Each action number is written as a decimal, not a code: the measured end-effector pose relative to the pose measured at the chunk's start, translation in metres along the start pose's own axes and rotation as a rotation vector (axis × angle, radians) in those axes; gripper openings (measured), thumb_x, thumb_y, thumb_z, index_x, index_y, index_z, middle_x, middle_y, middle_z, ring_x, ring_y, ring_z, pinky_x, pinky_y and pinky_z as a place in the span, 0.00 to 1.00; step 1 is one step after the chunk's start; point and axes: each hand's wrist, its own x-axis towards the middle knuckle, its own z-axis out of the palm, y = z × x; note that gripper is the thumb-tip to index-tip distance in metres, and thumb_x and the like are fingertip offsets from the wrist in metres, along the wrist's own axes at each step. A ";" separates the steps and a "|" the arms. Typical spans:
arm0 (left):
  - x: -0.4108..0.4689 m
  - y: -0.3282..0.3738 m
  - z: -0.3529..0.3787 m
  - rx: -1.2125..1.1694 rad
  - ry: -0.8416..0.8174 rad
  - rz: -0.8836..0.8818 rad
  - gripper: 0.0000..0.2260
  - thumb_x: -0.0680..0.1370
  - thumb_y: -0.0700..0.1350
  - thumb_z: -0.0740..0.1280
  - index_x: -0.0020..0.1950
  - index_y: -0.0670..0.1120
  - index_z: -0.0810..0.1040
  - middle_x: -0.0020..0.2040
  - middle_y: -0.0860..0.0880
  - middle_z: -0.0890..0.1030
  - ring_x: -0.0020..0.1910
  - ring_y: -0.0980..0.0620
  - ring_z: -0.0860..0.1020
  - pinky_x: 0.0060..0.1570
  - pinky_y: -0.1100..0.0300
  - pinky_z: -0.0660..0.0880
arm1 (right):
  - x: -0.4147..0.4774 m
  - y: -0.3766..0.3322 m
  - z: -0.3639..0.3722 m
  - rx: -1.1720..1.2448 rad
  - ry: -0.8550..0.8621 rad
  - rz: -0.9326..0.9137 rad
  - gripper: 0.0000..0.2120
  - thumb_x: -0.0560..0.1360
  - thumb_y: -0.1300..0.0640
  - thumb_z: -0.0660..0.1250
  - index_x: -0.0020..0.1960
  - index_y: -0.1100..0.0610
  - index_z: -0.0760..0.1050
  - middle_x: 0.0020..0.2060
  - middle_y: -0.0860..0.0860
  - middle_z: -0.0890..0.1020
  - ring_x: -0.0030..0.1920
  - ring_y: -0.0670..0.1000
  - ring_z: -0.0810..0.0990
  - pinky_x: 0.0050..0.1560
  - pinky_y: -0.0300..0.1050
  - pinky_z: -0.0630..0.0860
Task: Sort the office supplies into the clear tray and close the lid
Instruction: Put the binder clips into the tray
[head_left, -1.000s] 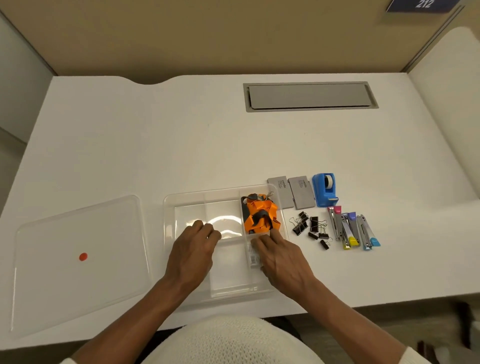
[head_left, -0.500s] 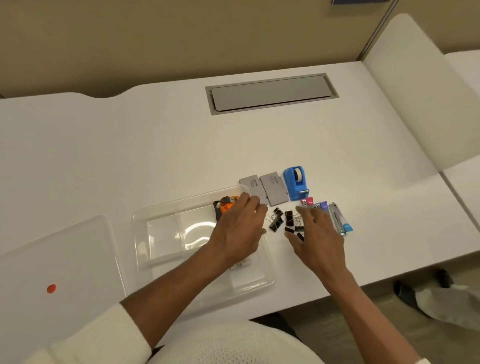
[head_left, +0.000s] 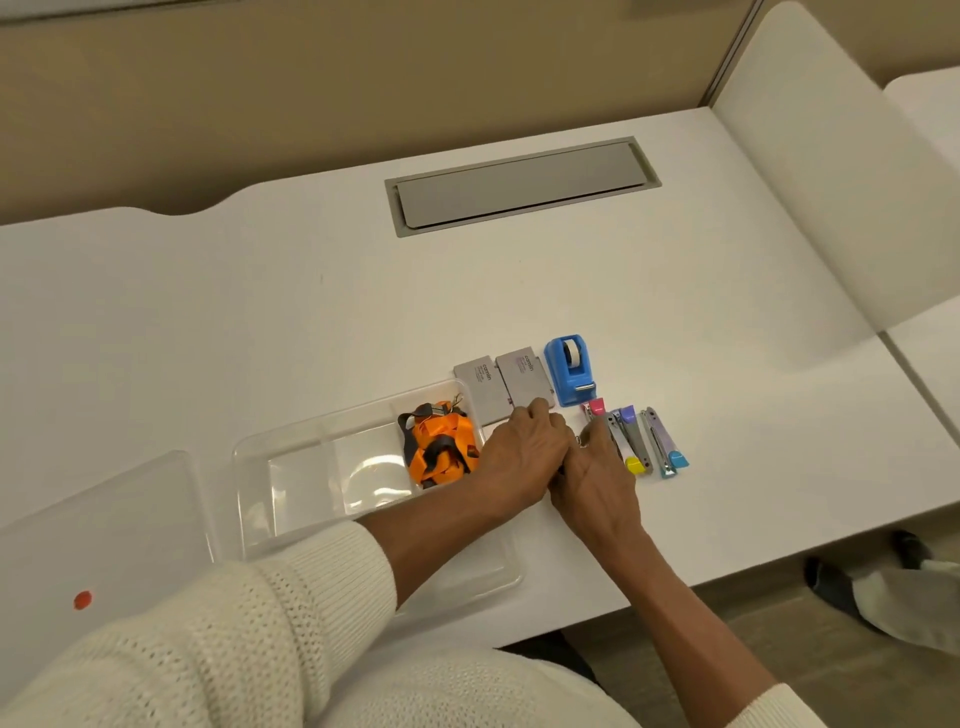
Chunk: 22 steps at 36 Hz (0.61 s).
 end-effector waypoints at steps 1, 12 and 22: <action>0.001 0.001 0.001 -0.017 -0.006 -0.019 0.22 0.78 0.39 0.73 0.70 0.40 0.72 0.66 0.38 0.72 0.62 0.40 0.76 0.61 0.49 0.77 | 0.000 0.000 -0.001 0.015 -0.008 -0.004 0.27 0.72 0.52 0.77 0.66 0.57 0.71 0.64 0.67 0.76 0.55 0.64 0.83 0.49 0.55 0.83; 0.003 0.003 0.006 -0.163 0.002 -0.150 0.15 0.80 0.37 0.68 0.67 0.41 0.75 0.67 0.39 0.71 0.60 0.39 0.79 0.55 0.50 0.80 | -0.009 -0.001 -0.013 -0.034 -0.052 0.023 0.29 0.74 0.47 0.75 0.70 0.53 0.68 0.69 0.60 0.70 0.52 0.55 0.82 0.51 0.45 0.79; 0.002 -0.004 0.007 -0.326 0.027 -0.182 0.13 0.77 0.39 0.73 0.61 0.44 0.79 0.60 0.42 0.78 0.55 0.45 0.79 0.54 0.55 0.79 | -0.011 0.000 -0.018 -0.048 -0.089 -0.043 0.29 0.74 0.51 0.75 0.70 0.52 0.66 0.61 0.56 0.74 0.50 0.54 0.81 0.51 0.45 0.79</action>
